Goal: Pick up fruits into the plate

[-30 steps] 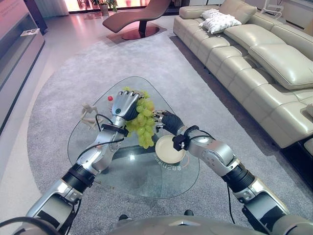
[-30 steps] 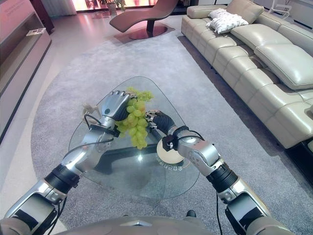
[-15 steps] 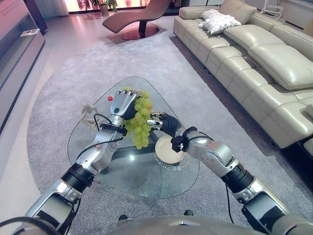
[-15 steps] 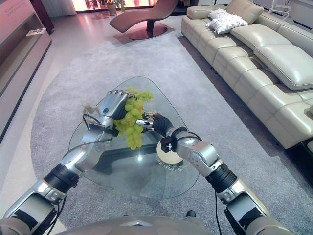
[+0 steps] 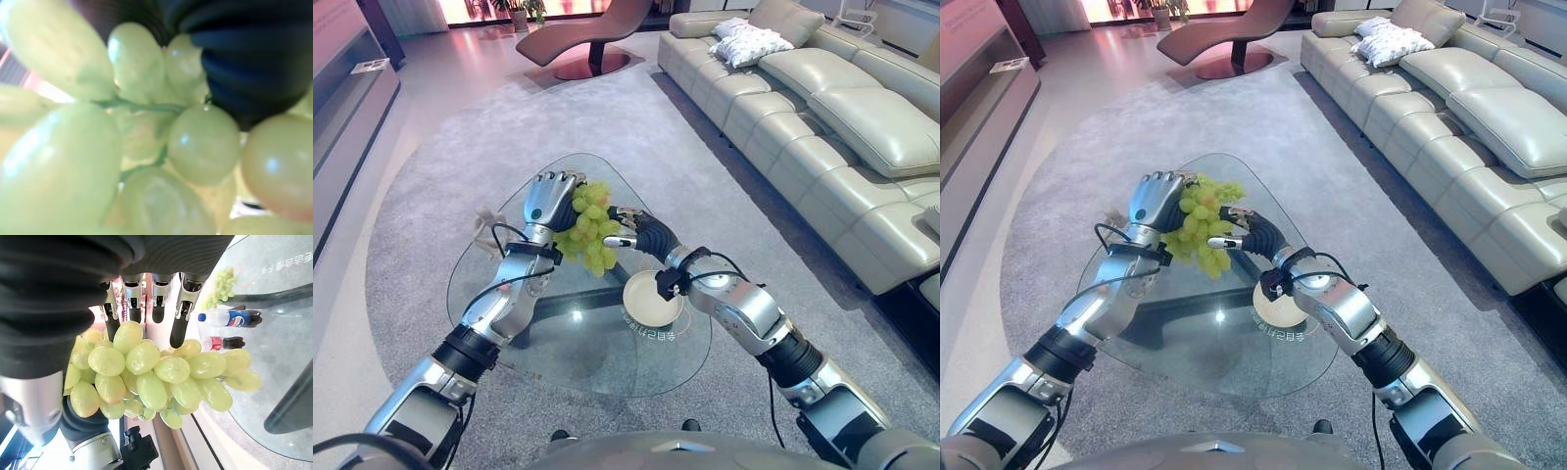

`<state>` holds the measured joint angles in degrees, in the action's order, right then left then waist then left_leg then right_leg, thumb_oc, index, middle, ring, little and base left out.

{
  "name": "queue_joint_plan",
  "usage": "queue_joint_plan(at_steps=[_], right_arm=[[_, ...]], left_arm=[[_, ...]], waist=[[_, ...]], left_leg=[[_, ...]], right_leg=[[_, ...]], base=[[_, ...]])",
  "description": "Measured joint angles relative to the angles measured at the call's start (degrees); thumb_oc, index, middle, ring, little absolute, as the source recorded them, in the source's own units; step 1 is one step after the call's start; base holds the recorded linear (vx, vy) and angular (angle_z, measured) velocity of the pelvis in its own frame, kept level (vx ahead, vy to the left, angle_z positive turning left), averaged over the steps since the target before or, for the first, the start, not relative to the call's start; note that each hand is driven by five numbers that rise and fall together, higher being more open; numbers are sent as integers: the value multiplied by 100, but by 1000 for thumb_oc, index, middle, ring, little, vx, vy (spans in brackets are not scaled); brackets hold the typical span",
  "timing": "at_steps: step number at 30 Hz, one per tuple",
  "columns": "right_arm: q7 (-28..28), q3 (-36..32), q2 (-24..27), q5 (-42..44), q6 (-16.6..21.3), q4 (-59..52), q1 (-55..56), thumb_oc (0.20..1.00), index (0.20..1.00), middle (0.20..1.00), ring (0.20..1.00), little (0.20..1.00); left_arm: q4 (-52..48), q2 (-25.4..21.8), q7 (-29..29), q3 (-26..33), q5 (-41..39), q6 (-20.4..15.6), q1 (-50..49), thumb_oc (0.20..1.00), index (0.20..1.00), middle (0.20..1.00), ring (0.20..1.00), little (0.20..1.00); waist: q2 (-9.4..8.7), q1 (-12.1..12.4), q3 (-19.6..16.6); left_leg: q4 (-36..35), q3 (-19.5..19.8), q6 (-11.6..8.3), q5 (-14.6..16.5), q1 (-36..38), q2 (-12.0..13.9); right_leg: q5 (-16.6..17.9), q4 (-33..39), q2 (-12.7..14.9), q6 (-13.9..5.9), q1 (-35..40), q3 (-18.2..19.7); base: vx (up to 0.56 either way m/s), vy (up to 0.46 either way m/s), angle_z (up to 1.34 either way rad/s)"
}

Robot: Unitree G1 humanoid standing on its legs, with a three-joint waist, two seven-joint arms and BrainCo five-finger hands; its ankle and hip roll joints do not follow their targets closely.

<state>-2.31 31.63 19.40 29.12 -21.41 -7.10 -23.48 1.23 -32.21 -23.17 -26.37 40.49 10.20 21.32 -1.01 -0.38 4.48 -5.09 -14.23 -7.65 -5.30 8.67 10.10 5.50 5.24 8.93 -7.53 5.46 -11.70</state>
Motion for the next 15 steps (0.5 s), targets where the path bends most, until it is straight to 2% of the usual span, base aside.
queue_joint_plan(at_steps=[2, 8, 12, 15], right_arm=[[-5, -2, -11, -4, 10, -5, 0, 1000, 1000, 1000, 1000, 1000], [-106, -224, -58, -228, 274, -21, 5, 1000, 1000, 1000, 1000, 1000], [-148, -539, -21, -377, 321, -132, 13, 1000, 1000, 1000, 1000, 1000], [-266, -723, -13, -565, 497, -235, 36, 1000, 1000, 1000, 1000, 1000]], left_arm=[[1, 2, -40, 5, -88, 0, 0, 200, 200, 200, 200, 200], [-1, 240, -75, 236, -1144, -3, -15, 200, 200, 200, 200, 200], [-3, 249, -31, 438, -1435, 60, -37, 200, 200, 200, 200, 200], [-3, 245, -14, 690, -1646, 111, -102, 200, 200, 200, 200, 200]], waist=[[3, 2, 2], [17, 0, 10], [44, -12, 28], [82, -24, 51]], left_leg=[[-1, -1, 0, 1, 1, 0], [-1, -2, 0, 0, 11, 1], [-1, -14, 0, 0, 16, 0], [-1, -22, 0, 1, 17, 1]], right_leg=[[0, 1, 1, 0, 3, 0], [0, 1, -1, 0, 10, 0], [0, 1, -1, 0, 10, 7], [0, 1, -1, 0, 11, 8]], base=[[0, 0, 0], [0, 0, 0], [0, 0, 0], [0, 0, 0]])
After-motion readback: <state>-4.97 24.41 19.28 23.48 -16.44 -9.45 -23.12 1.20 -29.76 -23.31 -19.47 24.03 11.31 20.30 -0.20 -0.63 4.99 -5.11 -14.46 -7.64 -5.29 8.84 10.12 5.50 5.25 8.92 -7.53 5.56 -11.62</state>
